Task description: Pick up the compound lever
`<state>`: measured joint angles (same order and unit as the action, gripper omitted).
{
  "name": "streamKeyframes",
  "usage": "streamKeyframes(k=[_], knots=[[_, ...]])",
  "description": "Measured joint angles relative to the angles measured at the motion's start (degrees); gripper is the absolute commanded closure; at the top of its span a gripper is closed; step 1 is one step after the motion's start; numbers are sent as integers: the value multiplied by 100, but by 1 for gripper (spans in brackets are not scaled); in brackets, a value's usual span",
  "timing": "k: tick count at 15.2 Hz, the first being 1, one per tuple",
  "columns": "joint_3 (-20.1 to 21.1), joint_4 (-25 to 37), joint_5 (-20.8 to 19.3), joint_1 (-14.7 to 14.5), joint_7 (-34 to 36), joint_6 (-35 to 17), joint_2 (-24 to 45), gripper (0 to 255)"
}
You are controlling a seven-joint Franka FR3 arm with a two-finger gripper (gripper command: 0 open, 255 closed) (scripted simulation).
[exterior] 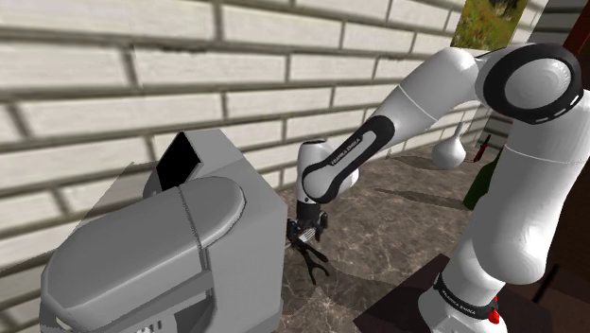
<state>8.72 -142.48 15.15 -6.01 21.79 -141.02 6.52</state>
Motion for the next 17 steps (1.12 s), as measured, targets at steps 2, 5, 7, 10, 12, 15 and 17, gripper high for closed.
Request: streamKeyframes(k=[2, 5, 7, 10, 12, 15, 17], knots=[[8, 6, 15, -9, -18, -149, 155, 0], [10, 0, 36, -9, -61, -326, 328, 255], [9, -1, 37, -7, -67, -342, 343, 255], [10, 5, 36, -8, -69, -347, 342, 255], [9, 6, 36, -8, -68, -348, 343, 255], [9, 12, 35, -8, -68, -348, 351, 255], [2, 10, 24, -1, -57, -259, 268, 255]])
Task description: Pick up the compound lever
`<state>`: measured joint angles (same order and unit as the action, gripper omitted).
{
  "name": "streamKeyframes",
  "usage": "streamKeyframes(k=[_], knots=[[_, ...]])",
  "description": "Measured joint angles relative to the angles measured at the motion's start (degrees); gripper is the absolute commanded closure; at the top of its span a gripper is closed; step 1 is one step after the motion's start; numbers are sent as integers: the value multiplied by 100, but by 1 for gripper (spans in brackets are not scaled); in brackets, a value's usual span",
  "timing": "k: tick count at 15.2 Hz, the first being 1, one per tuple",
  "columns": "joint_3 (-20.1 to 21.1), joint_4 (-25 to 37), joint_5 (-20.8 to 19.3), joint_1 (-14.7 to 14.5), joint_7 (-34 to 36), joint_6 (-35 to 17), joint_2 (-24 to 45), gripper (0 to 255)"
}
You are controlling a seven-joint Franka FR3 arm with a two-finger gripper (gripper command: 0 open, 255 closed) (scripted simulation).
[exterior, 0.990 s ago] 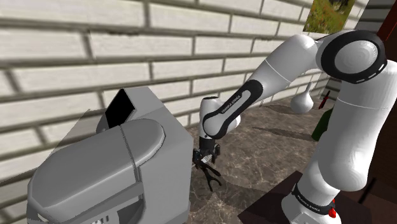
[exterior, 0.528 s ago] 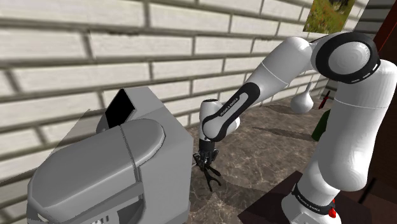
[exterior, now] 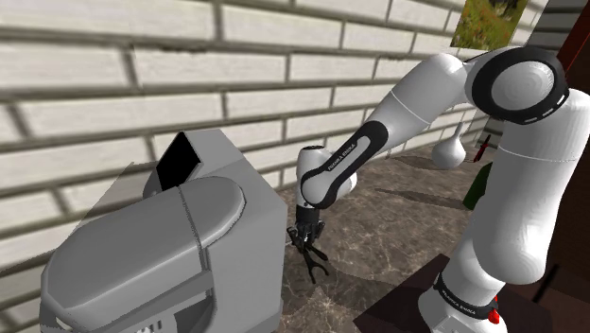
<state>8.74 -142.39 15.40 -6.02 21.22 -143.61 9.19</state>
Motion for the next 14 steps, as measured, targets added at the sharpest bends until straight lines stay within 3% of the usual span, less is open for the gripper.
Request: streamKeyframes(k=[14], knots=[[-22, 119, -103, 22, 207, 1054, -946, 255]])
